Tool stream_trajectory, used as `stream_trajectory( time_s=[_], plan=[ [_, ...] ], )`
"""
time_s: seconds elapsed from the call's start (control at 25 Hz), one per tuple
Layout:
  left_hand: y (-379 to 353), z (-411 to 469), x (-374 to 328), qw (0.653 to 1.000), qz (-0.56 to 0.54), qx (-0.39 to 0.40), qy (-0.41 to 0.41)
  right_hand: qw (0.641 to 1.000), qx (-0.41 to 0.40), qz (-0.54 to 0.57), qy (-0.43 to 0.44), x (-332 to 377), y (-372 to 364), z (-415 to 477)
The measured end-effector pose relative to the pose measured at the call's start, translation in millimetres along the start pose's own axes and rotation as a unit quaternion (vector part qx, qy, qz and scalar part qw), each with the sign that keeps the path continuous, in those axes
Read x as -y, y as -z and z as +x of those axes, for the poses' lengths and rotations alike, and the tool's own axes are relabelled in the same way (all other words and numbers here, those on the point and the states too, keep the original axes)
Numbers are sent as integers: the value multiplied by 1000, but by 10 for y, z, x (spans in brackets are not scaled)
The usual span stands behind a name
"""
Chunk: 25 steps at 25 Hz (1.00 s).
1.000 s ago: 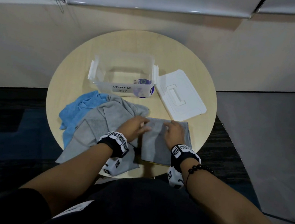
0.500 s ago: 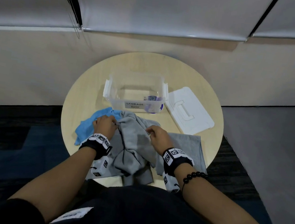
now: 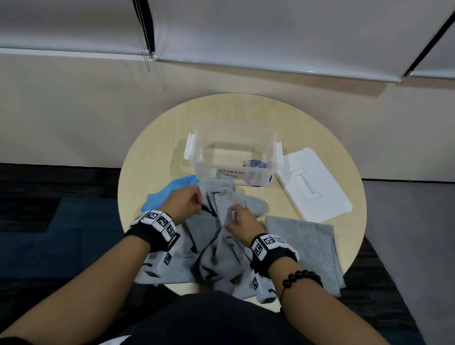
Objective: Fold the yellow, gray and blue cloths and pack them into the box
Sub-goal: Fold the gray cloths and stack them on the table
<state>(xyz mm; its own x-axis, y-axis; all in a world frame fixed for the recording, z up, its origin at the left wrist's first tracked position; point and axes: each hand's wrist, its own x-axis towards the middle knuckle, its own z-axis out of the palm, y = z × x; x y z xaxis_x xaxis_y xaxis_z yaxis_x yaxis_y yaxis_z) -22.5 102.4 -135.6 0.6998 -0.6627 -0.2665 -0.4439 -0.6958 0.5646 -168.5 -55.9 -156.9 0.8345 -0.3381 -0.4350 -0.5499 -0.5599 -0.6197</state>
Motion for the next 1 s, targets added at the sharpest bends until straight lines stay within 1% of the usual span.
stream_trajectory(
  time_s=[0.04,0.08,0.12,0.16,0.24,0.28,0.32,0.4,0.44,0.48,0.56,0.64,0.68,0.72,0.76,0.8,0.84,0.88,0.92,1.0],
  plan=[
    [-55,-55,67,996,33,79,-3,1000,13,-10,-10,-15,-41,-5],
    [-117,-106,116,986,96,135,-7,999,23,-17,-19,-24,-78,-13],
    [-191,-145,166,974,165,157,-16,999,31,-23,-26,-24,-107,-23],
    [-246,-182,203,965,214,149,-30,999,34,-28,-31,-20,-130,-23],
    [-293,-211,211,965,240,89,-53,998,36,-38,-39,-11,-148,-20],
    [-281,-204,194,972,222,62,-56,998,38,-41,-41,-6,-149,-14],
    [-246,-195,169,983,172,40,-51,997,42,-40,-43,-7,-148,-5],
    [-124,-175,33,1000,9,14,-23,997,52,-29,-44,-11,-120,11],
    [-36,-165,-65,998,-58,1,-16,997,60,-24,-39,-13,-99,22],
    [60,-148,-178,995,-99,-25,-19,997,65,-18,-32,-12,-72,34],
    [264,-112,-413,986,-147,-67,-32,999,42,7,-23,55,22,40],
    [490,-61,-648,978,-176,-96,-51,994,-45,94,-14,208,215,38],
    [607,-29,-754,975,-180,-118,-59,982,-103,158,0,316,356,40],
    [730,9,-862,972,-175,-143,-67,961,-150,230,22,443,530,37],
    [842,45,-969,970,-158,-167,-77,935,-173,305,49,578,720,17],
    [937,77,-1062,969,-137,-189,-85,913,-176,361,76,710,906,-11],
    [1014,106,-1154,968,-115,-207,-89,900,-168,389,106,824,1084,-47],
    [1062,131,-1220,967,-100,-217,-88,902,-156,382,128,919,1224,-93],
    [1084,152,-1261,967,-93,-220,-85,915,-148,350,137,998,1312,-139],
    [1073,170,-1297,969,-92,-215,-84,949,-150,246,128,1079,1367,-208]
  ],
)
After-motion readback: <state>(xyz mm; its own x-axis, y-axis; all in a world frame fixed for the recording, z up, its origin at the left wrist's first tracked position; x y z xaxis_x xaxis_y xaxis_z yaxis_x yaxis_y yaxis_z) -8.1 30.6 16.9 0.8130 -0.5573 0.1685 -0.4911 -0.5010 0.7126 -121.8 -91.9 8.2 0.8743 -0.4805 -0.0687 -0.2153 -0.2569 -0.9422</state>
